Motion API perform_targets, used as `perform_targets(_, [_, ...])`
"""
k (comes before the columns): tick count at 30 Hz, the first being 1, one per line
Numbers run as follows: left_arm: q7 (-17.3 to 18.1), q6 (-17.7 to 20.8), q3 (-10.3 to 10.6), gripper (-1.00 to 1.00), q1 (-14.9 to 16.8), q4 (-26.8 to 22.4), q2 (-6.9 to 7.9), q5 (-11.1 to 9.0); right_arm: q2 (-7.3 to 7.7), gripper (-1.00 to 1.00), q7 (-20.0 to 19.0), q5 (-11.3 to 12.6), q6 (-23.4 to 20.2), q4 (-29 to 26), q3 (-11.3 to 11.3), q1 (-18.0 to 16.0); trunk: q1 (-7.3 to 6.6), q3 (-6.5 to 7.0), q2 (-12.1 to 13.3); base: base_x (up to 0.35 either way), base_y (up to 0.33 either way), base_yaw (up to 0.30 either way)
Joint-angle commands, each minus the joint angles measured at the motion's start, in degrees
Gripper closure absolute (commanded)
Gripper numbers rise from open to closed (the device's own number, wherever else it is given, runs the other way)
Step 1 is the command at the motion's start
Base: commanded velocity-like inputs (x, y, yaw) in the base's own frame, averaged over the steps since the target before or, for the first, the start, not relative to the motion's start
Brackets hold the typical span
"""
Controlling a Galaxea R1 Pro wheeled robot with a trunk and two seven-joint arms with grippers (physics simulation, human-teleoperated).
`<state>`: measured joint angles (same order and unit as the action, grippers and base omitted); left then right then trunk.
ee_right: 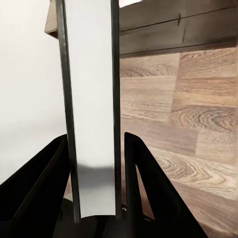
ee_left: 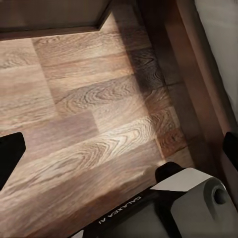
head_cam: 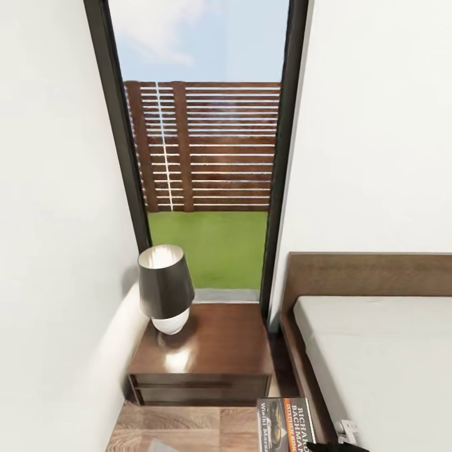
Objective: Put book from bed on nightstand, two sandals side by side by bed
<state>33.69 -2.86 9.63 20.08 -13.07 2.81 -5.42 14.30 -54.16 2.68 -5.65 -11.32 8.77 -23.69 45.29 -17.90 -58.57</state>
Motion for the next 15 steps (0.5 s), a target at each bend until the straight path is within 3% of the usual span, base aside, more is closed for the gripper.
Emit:
perform_targets(1, [0.1,-0.2,0.5,-1.0,0.1,0.1,0.03,-0.6,0.01,1.0,-0.2,0.4,-0.6,0.0,0.3,0.0,0.04,-0.07,0.0,0.328,0.0,0.0])
perform_targets(10, [0.1,-0.2,0.5,-1.0,0.1,0.1,0.04,-0.6,0.0,1.0,-0.2,0.4,-0.6,0.0,0.3,0.0,0.04,-0.07,0.0,0.312,0.0,0.0])
perform_targets(15, [0.1,-0.2,0.5,-1.0,0.1,0.1,0.06,-0.6,0.01,1.0,-0.2,0.4,-0.6,0.0,0.3,0.0,0.04,-0.07,0.0,0.075,0.0,0.0])
